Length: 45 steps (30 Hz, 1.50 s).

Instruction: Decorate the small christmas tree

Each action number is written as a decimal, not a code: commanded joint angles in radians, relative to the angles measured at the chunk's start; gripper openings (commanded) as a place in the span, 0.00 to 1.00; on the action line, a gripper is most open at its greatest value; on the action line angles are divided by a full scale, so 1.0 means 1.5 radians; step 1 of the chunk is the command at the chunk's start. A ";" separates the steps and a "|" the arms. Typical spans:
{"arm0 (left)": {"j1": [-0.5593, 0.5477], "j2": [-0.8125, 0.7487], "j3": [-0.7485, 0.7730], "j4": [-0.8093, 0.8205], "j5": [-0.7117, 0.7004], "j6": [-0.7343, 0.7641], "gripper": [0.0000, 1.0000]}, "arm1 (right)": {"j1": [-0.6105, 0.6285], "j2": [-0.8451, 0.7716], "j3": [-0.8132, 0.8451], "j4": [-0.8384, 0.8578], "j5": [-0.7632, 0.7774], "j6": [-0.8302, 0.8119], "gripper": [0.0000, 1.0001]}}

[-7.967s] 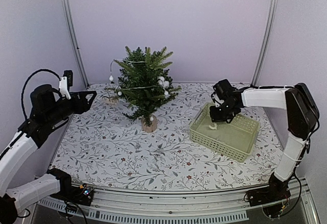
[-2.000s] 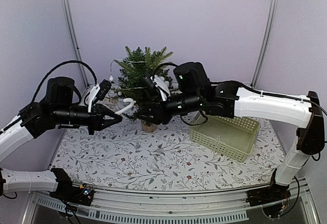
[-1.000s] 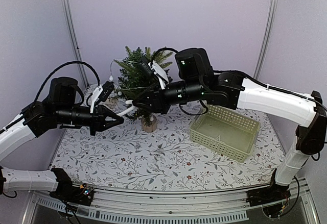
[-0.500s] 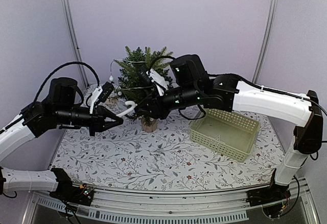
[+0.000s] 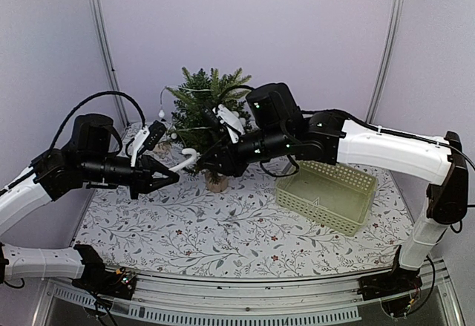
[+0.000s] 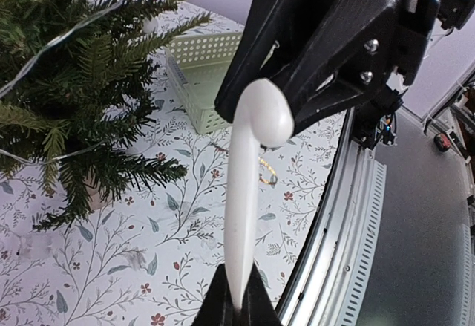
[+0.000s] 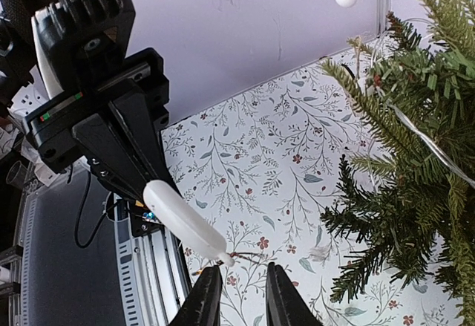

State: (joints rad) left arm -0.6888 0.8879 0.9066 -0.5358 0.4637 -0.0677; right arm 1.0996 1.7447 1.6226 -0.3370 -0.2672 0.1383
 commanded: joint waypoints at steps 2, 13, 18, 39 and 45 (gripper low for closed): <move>0.010 -0.002 -0.006 0.014 0.006 0.000 0.00 | 0.005 -0.007 0.020 0.024 -0.015 -0.003 0.23; 0.010 -0.004 -0.006 0.022 0.005 -0.003 0.00 | 0.006 0.003 0.016 0.017 -0.020 -0.005 0.18; 0.010 -0.007 -0.009 0.021 0.009 -0.004 0.00 | 0.005 0.004 0.020 0.020 -0.010 0.000 0.21; 0.011 -0.018 -0.022 0.029 -0.003 -0.015 0.00 | 0.005 -0.012 -0.001 0.018 0.010 0.016 0.00; 0.016 -0.015 -0.024 0.024 -0.024 -0.018 0.00 | 0.005 -0.029 -0.015 0.015 0.036 0.020 0.00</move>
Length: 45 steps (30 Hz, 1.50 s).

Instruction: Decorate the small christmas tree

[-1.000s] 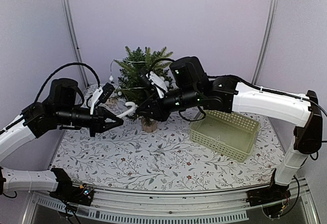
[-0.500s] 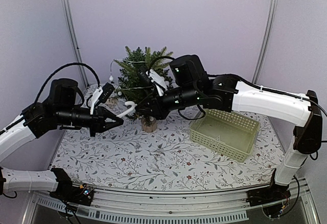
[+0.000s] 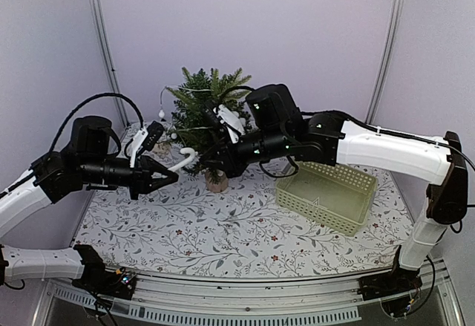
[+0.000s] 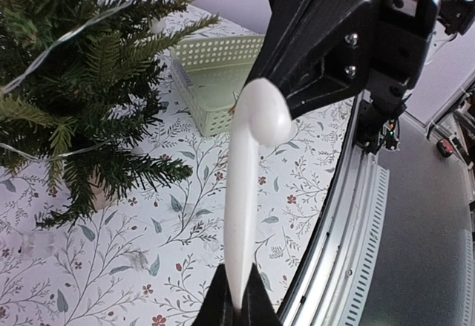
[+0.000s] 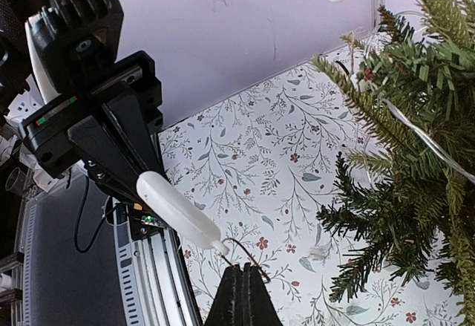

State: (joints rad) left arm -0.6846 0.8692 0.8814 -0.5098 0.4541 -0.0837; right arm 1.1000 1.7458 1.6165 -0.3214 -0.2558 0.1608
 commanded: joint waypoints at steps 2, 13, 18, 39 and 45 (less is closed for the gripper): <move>0.015 -0.001 -0.007 0.005 -0.024 -0.007 0.00 | 0.004 -0.032 -0.012 0.002 0.033 0.005 0.00; 0.023 0.015 -0.002 0.001 -0.030 0.002 0.00 | -0.008 -0.043 -0.022 0.008 0.041 0.010 0.00; 0.023 0.029 0.013 0.003 -0.032 0.008 0.00 | -0.015 -0.036 -0.017 0.016 0.032 0.012 0.00; 0.026 0.048 0.014 -0.001 -0.062 0.019 0.00 | -0.043 -0.032 -0.027 0.023 0.021 0.031 0.00; 0.026 0.063 0.026 0.016 -0.053 0.015 0.00 | -0.043 -0.011 -0.012 0.017 0.015 0.029 0.00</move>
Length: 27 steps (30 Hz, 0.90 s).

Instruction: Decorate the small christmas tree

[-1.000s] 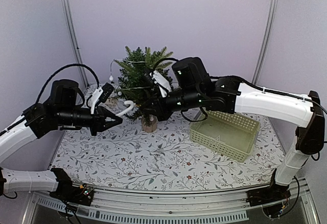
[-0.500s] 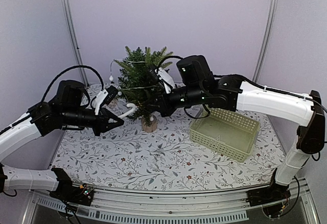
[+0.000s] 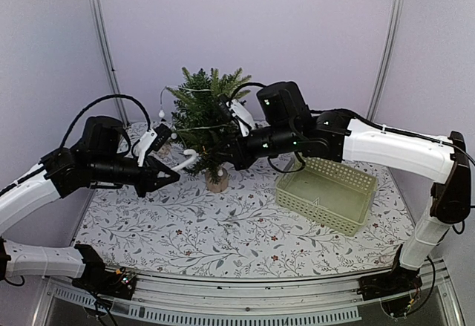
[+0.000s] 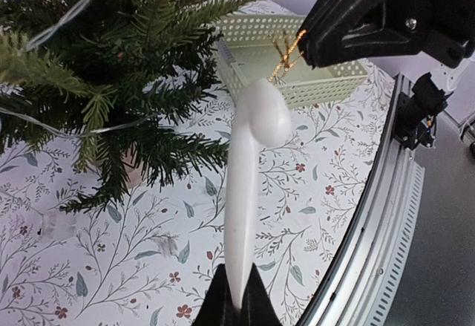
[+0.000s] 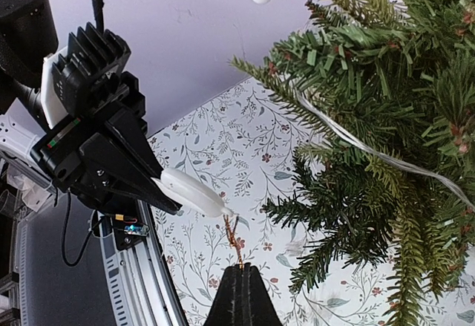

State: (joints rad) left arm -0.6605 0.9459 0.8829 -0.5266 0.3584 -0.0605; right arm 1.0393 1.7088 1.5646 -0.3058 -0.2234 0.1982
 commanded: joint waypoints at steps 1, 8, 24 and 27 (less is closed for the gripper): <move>0.010 0.013 0.027 0.032 0.012 -0.002 0.00 | -0.002 0.013 0.022 0.006 -0.001 0.005 0.00; 0.008 0.046 0.042 0.070 0.030 -0.009 0.00 | -0.007 -0.014 0.001 -0.009 0.035 0.005 0.00; -0.039 0.129 0.093 0.125 0.017 -0.022 0.00 | -0.032 -0.076 -0.051 -0.029 0.088 0.015 0.00; -0.051 0.141 0.103 0.126 0.009 -0.022 0.00 | -0.035 -0.084 -0.058 -0.034 0.089 0.015 0.00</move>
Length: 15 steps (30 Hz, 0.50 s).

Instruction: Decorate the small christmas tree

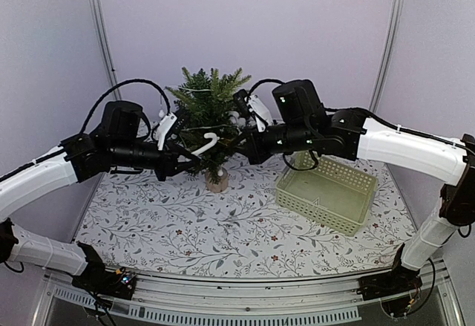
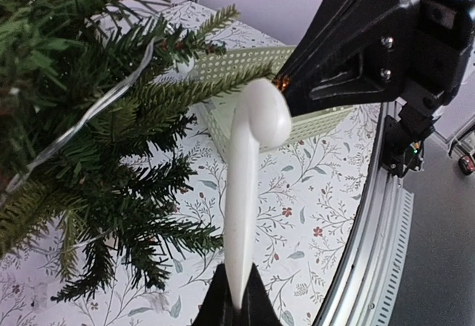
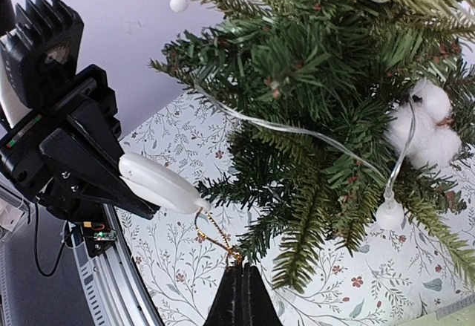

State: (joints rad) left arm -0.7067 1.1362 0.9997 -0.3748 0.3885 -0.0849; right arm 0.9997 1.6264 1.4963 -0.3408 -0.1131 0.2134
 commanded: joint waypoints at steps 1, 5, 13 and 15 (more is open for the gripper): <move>-0.024 0.018 0.028 0.024 -0.015 -0.005 0.00 | -0.009 -0.030 -0.013 -0.012 0.016 0.005 0.00; -0.035 0.030 0.039 0.025 -0.025 -0.006 0.00 | -0.011 -0.041 -0.021 -0.019 0.024 0.005 0.00; -0.047 0.052 0.062 0.025 -0.040 0.000 0.00 | -0.015 -0.059 -0.031 -0.024 0.036 0.006 0.00; -0.048 0.057 0.067 0.023 -0.041 0.002 0.00 | -0.016 -0.056 -0.029 -0.023 0.037 0.007 0.00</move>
State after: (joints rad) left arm -0.7643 1.2030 1.0683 -0.3561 0.3443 -0.0868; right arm 0.9859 1.5677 1.4647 -0.3672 -0.0799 0.2142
